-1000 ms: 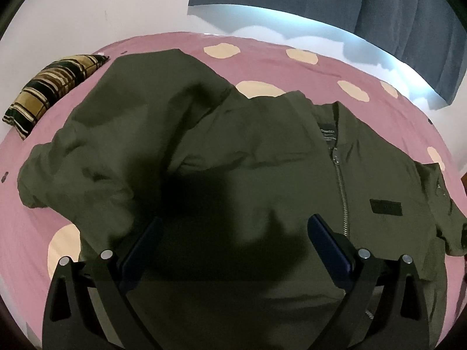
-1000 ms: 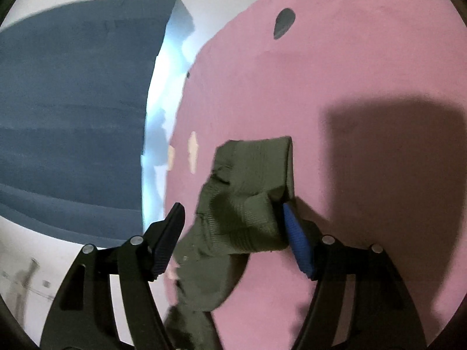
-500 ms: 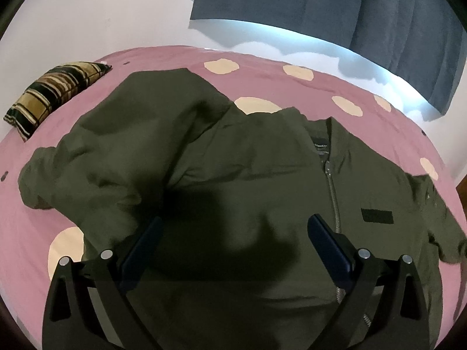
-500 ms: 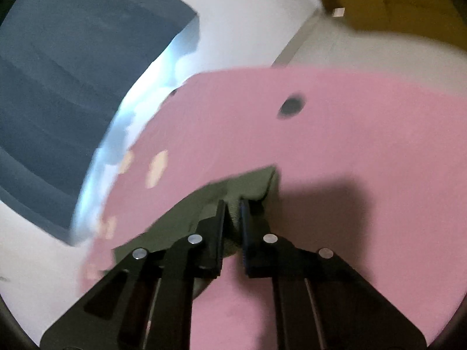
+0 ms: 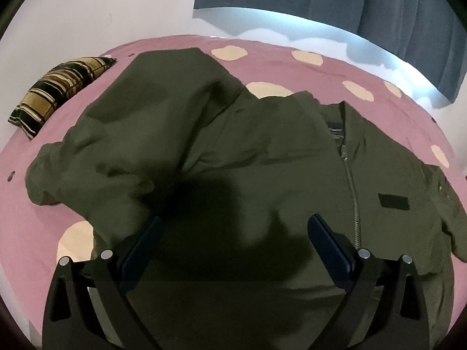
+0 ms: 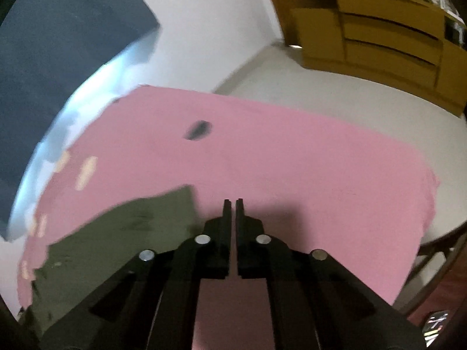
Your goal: Fold small clothes
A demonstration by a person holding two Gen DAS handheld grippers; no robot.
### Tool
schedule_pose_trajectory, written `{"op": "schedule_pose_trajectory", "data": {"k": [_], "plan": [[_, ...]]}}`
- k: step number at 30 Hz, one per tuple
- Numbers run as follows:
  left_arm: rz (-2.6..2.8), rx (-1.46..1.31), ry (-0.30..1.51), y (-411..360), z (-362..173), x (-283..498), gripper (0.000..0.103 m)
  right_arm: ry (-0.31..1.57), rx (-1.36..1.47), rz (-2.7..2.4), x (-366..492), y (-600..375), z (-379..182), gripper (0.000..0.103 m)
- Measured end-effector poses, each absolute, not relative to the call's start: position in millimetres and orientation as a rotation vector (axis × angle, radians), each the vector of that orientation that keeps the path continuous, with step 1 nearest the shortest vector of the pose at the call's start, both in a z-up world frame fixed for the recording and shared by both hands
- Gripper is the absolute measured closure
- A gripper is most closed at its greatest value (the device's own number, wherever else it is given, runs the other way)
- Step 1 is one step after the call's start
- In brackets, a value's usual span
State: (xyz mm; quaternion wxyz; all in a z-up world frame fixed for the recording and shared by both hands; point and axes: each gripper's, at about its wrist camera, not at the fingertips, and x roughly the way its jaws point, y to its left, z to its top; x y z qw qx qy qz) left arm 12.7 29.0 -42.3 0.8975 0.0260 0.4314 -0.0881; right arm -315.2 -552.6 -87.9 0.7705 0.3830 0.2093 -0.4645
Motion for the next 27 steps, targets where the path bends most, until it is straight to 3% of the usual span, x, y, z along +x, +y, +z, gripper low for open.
{"op": "schedule_pose_trajectory", "data": {"k": [3, 8, 14, 23, 27], "plan": [[-0.173, 0.042, 0.931, 37, -46, 14, 0.004, 0.440, 0.784, -0.931, -292, -533, -70, 0.055], [-0.147, 0.017, 0.959, 67, -50, 16, 0.004, 0.485, 0.737, -0.733, -228, -489, -57, 0.048], [-0.045, 0.015, 0.886, 133, -31, 17, 0.004, 0.558, 0.679, -0.520, -141, -423, -50, 0.047], [0.206, -0.127, 0.902, 300, -31, 61, 0.004, 0.670, 0.556, -0.271, -52, -322, -43, 0.042], [0.091, -0.386, 0.937, 367, -50, 79, 0.004, 0.698, 0.537, -0.209, -23, -285, -45, 0.041]]}}
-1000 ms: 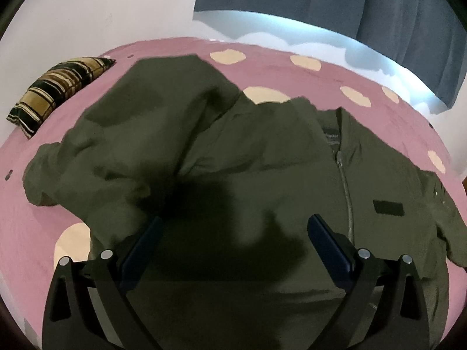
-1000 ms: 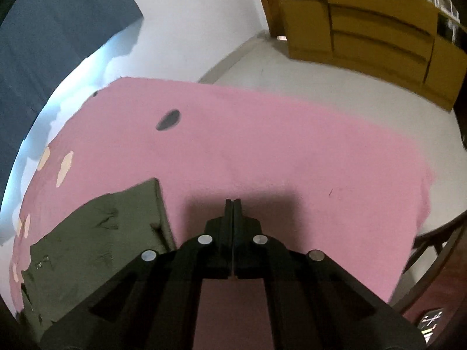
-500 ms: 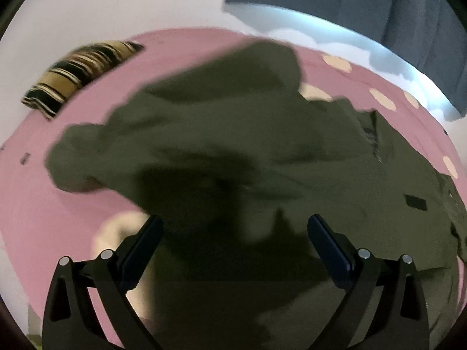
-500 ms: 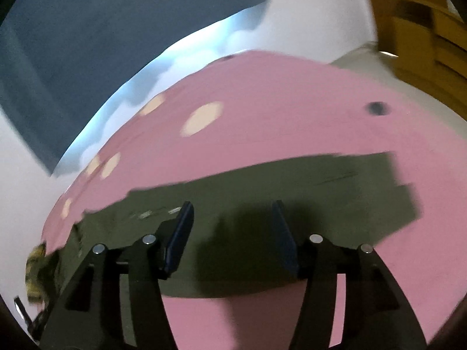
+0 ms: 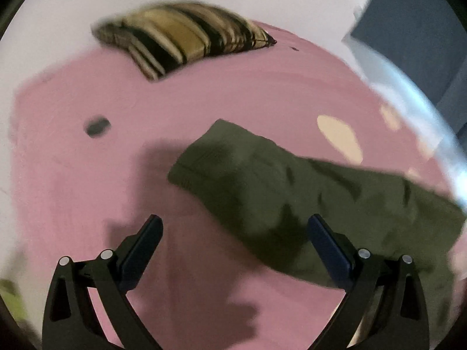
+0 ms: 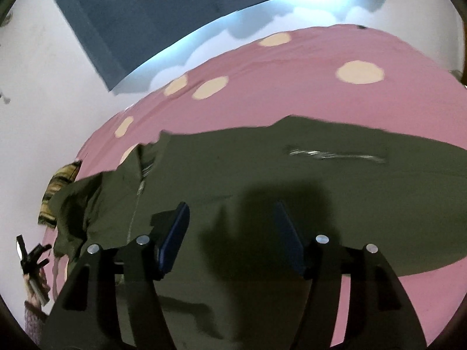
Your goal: Fold small clothes
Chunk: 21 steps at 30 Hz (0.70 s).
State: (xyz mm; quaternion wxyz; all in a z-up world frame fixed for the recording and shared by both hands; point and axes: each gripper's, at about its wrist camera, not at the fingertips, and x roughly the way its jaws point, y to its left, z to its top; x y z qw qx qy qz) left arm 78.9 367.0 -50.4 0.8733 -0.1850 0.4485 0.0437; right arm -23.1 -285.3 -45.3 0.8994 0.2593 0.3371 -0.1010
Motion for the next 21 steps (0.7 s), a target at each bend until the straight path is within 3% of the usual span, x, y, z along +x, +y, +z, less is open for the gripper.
{"op": "schedule_pose_trajectory", "data": {"k": [4, 17, 18, 19, 20, 21], "plan": [[0.012, -0.633, 0.928, 401, -74, 85, 0.005, 0.720, 0.538, -0.172, -5, -267, -53, 0.041], [0.046, -0.611, 1.035, 391, -78, 138, 0.006, 0.781, 0.555, -0.128, 18, -239, -82, 0.041], [0.086, -0.569, 1.044, 386, -77, 138, 0.014, 0.782, 0.555, -0.127, 18, -239, -83, 0.041], [0.135, -0.533, 1.052, 383, -76, 138, 0.035, 0.784, 0.555, -0.127, 18, -239, -83, 0.041], [0.176, -0.493, 1.064, 379, -75, 142, 0.039, 0.783, 0.557, -0.129, 18, -239, -84, 0.041], [0.170, -0.459, 1.068, 375, -73, 142, 0.051, 0.782, 0.560, -0.130, 17, -239, -85, 0.041]]}}
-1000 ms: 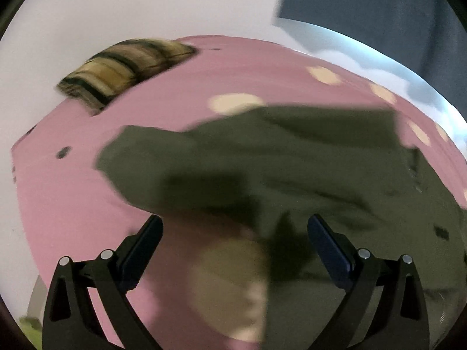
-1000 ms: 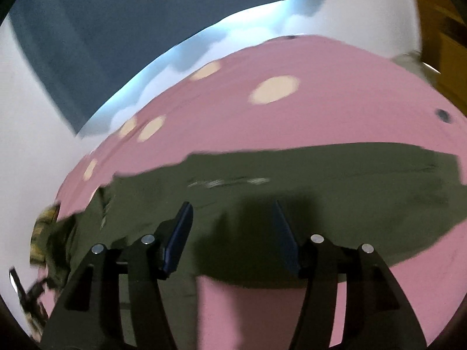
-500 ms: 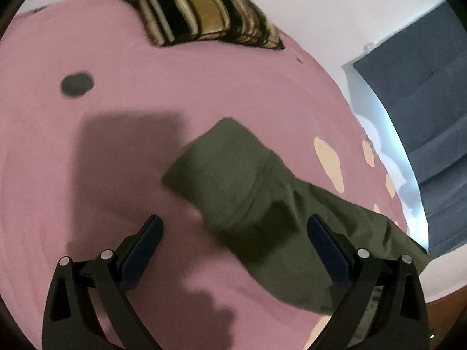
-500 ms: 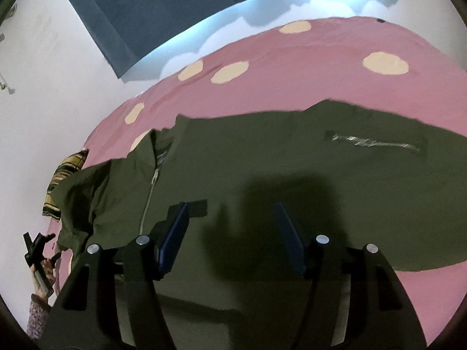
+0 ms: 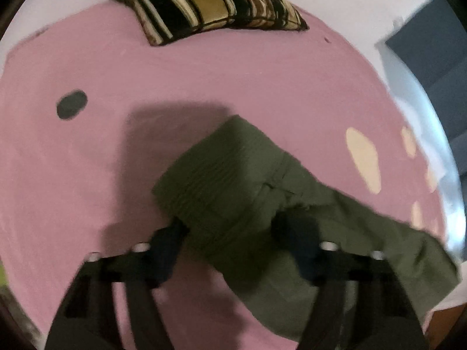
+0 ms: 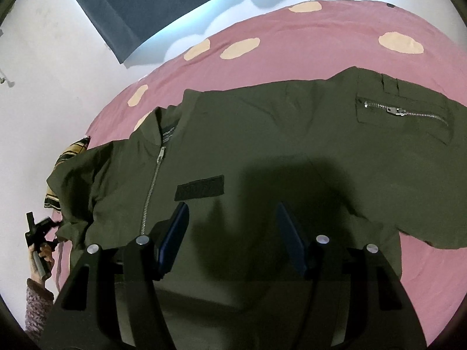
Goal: Fold small clothes
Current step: 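Grasp the other ribbed cuff with the left gripper and fold it across the body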
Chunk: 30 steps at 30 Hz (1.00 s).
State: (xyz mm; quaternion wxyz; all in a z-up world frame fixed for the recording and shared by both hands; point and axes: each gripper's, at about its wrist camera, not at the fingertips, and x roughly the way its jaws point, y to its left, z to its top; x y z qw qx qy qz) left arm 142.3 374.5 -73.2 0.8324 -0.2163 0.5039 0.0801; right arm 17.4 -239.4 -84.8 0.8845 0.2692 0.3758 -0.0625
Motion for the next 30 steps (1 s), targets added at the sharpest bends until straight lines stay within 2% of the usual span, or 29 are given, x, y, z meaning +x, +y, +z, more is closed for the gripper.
{"op": "schedule_pose_trajectory", "data": {"k": [1, 2, 7, 14, 20, 25, 30], "plan": [[0.155, -0.446, 1.066, 372, -72, 142, 0.065, 0.782, 0.562, -0.132, 17, -240, -86, 0.041], [0.141, -0.436, 1.065, 370, -70, 142, 0.069, 0.781, 0.563, -0.136, 17, -241, -86, 0.041], [0.206, -0.392, 0.993, 377, -48, 139, 0.074, 0.766, 0.563, -0.148, 14, -242, -84, 0.041], [0.339, -0.387, 0.836, 435, -5, 145, 0.074, 0.754, 0.549, -0.174, 12, -246, -79, 0.041], [0.357, -0.310, 0.921, 439, -49, 171, 0.074, 0.784, 0.564, -0.196, 16, -254, -92, 0.041], [0.349, -0.308, 0.937, 448, -69, 157, 0.065, 0.788, 0.594, -0.200, 6, -267, -94, 0.041], [0.263, -0.342, 0.931, 469, -62, 135, 0.055, 0.770, 0.603, -0.179, -4, -281, -87, 0.040]]}}
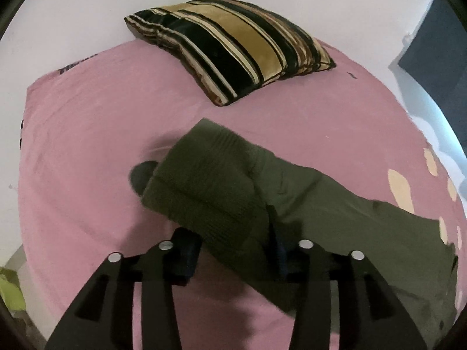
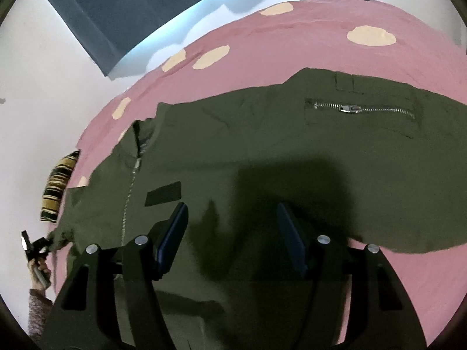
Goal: Fold small clothes
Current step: 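Grasp the other ribbed cuff with the left gripper and fold it across the body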
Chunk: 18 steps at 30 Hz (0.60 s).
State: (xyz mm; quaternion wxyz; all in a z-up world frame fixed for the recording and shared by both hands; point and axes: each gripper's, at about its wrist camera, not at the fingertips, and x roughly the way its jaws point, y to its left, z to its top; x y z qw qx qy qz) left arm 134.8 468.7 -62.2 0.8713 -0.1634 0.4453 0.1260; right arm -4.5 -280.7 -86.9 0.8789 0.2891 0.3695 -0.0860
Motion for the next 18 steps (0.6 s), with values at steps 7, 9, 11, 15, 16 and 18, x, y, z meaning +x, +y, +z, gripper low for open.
{"op": "schedule_pose_trajectory", "data": {"k": [7, 9, 11, 15, 16, 18], "plan": [[0.221, -0.372, 0.965, 491, -61, 114, 0.042, 0.729, 0.568, -0.205, -13, -294, -75, 0.035], [0.176, -0.422, 0.968, 498, -63, 114, 0.041, 0.721, 0.583, -0.211, -17, -299, -75, 0.035], [0.110, -0.481, 0.968, 509, -65, 112, 0.038, 0.717, 0.588, -0.220, -22, -303, -75, 0.035], [-0.039, -0.552, 1.006, 529, -70, 104, 0.038, 0.709, 0.611, -0.260, -40, -318, -75, 0.034], [-0.058, -0.530, 1.014, 527, -70, 101, 0.037, 0.703, 0.626, -0.270, -46, -324, -75, 0.034], [-0.094, -0.456, 1.015, 520, -67, 92, 0.036, 0.685, 0.669, -0.304, -62, -340, -76, 0.034]]}}
